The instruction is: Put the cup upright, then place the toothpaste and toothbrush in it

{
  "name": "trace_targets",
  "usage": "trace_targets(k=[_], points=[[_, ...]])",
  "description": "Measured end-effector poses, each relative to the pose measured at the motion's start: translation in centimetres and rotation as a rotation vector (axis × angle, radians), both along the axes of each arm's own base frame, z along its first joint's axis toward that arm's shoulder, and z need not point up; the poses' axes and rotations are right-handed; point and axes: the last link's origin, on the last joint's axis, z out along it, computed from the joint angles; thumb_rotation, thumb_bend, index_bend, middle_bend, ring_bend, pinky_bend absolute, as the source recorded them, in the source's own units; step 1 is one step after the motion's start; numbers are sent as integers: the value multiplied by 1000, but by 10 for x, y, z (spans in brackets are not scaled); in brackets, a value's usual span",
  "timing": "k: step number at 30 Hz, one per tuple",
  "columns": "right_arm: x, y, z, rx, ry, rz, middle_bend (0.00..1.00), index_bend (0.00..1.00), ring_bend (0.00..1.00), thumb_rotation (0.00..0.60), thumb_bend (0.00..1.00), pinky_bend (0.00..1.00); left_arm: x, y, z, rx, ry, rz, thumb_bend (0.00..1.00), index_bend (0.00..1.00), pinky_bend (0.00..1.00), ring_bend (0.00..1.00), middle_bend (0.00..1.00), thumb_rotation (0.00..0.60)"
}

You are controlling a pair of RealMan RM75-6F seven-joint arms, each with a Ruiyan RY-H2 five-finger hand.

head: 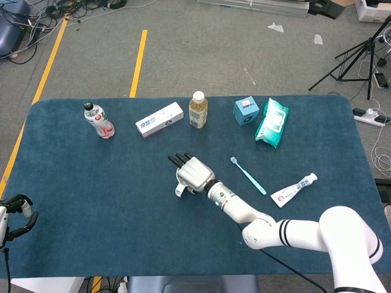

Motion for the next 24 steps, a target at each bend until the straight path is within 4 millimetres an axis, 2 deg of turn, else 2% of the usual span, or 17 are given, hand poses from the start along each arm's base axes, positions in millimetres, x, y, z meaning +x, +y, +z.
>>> trace_targets(k=[12, 18, 24], points=[[-2, 2, 6, -10, 1, 2, 0, 688, 0, 600, 217, 158, 0, 0, 1, 4, 5, 2, 355, 570, 520, 542, 474, 600], [-2, 9, 21, -12, -12, 2, 0, 688, 0, 600, 217, 158, 0, 1, 1, 7, 10, 2, 355, 570, 520, 541, 474, 600], [-6, 20, 45, -13, -30, -22, 0, 689, 0, 600, 217, 158, 0, 1, -2, 2, 21, 4, 356, 570, 520, 541, 474, 600]])
